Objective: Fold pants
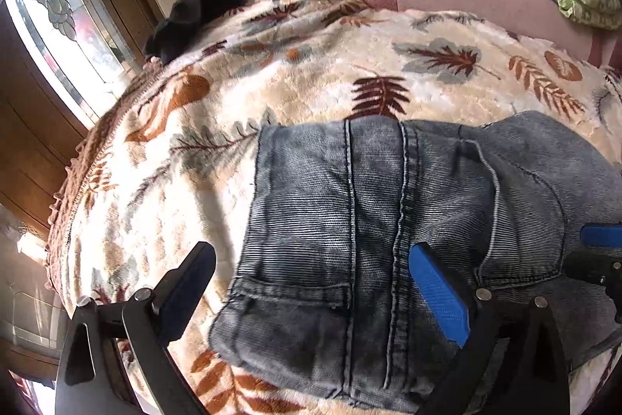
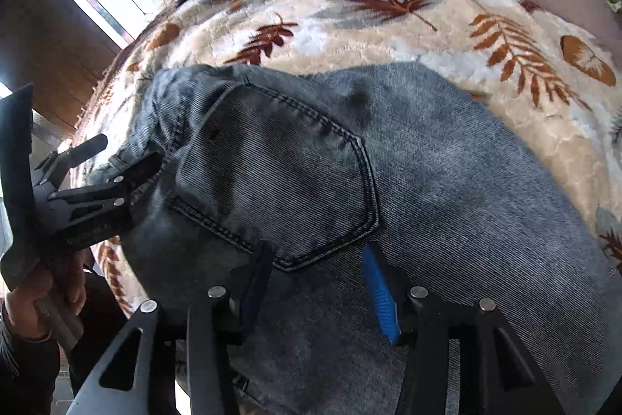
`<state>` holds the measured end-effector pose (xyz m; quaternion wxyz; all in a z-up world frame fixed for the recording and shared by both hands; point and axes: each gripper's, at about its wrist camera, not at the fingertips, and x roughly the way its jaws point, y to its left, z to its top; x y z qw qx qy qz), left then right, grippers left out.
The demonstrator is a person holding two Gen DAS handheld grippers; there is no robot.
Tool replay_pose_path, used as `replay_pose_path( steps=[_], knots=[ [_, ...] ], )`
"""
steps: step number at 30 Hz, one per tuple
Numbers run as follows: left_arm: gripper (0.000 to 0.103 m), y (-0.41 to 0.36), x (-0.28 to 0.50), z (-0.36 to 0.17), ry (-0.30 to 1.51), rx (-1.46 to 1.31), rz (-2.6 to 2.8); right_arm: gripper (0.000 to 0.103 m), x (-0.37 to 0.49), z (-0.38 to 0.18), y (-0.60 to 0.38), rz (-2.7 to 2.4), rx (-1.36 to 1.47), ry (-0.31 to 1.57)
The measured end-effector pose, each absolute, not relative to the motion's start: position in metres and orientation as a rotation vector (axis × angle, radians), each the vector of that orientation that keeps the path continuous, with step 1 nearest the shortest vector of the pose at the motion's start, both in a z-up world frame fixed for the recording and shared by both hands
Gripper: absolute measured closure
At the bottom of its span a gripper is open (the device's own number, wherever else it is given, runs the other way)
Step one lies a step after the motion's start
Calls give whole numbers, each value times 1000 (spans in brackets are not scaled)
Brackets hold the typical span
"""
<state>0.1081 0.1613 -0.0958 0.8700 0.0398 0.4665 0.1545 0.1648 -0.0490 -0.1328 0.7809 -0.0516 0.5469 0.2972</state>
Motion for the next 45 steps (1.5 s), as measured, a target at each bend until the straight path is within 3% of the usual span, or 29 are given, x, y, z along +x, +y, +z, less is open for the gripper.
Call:
replay_pose_path(
  steps=[1,4,6,7,13,17,19,26,30,34,41,45],
  knots=[
    [3,160,100,-92,958,95,321,50,158,-125,-53,636,-123,1155],
    [3,158,94,-120,1060,168,332,25,134,-131,-67,630,-124,1158],
    [1,158,94,-140,1092,164,297,24,123,-164,-64,607,-218,1232],
    [1,159,92,-137,1086,150,307,23,115,-162,-64,616,-252,1153],
    [2,153,81,-100,977,177,326,22,102,-124,-70,585,-189,1080],
    [1,153,86,-141,1108,195,309,20,95,-160,-73,591,-168,1176],
    [1,153,82,-135,1078,161,315,20,89,-155,-75,594,-172,1129],
    [2,122,75,-71,871,51,191,20,70,-111,-201,519,405,1022],
    [2,90,82,-62,808,-11,72,20,26,-128,-319,342,804,916],
    [2,56,91,-72,861,-51,-1,20,-15,-157,-414,178,1091,869],
    [2,-16,93,-82,899,-50,-107,20,-20,-176,-466,161,1263,776],
    [2,-47,97,-85,913,-60,-160,20,-13,-192,-468,87,1291,849]
  ],
)
